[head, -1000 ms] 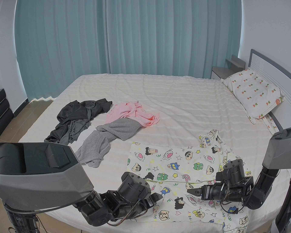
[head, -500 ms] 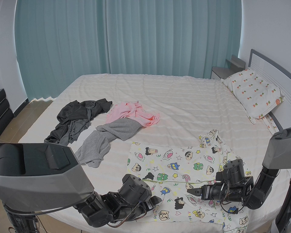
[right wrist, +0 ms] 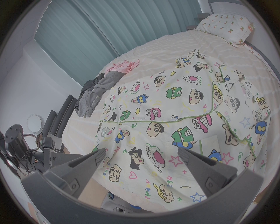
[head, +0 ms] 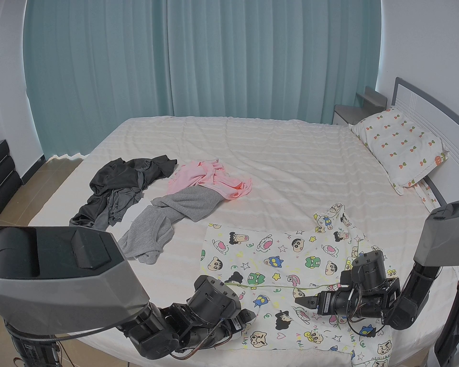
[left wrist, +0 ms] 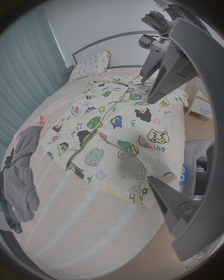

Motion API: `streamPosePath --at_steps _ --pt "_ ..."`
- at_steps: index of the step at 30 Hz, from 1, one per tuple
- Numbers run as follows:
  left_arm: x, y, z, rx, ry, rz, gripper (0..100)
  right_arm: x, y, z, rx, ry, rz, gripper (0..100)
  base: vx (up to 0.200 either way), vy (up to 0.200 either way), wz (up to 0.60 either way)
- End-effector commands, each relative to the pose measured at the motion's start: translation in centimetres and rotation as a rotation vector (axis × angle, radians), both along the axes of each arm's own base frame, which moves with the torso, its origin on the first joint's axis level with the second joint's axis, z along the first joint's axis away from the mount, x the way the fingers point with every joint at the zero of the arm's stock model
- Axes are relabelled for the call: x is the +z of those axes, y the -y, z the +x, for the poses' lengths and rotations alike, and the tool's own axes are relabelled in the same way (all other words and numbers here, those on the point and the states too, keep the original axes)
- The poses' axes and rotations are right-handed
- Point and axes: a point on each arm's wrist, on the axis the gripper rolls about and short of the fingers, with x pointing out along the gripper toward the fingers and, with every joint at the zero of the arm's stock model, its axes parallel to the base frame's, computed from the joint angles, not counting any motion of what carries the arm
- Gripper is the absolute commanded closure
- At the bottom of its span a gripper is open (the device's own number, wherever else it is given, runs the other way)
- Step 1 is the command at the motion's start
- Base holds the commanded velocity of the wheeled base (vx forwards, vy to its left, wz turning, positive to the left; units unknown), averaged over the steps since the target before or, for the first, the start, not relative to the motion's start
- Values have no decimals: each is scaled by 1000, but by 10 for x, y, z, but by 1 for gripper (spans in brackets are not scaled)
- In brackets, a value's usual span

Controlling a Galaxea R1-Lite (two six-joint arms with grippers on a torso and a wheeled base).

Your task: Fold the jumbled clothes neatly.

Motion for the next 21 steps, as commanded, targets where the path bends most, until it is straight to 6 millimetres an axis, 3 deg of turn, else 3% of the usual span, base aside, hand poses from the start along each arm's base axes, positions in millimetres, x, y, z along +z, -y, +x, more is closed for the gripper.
streamPosePath --at_steps 1,17,18,21 --pt "3 5 -4 -14 6 -14 0 0 0 0 -2 -1 1 0 0 0 0" --pt "7 9 1 36 -2 -57 0 0 0 0 1 0 0 0 0 0 0" --pt "7 9 1 38 -1 -59 100 0 0 0 1 -1 0 0 0 0 0" --pt "7 8 3 57 -8 -66 100 0 0 -1 2 -1 0 0 0 0 0"
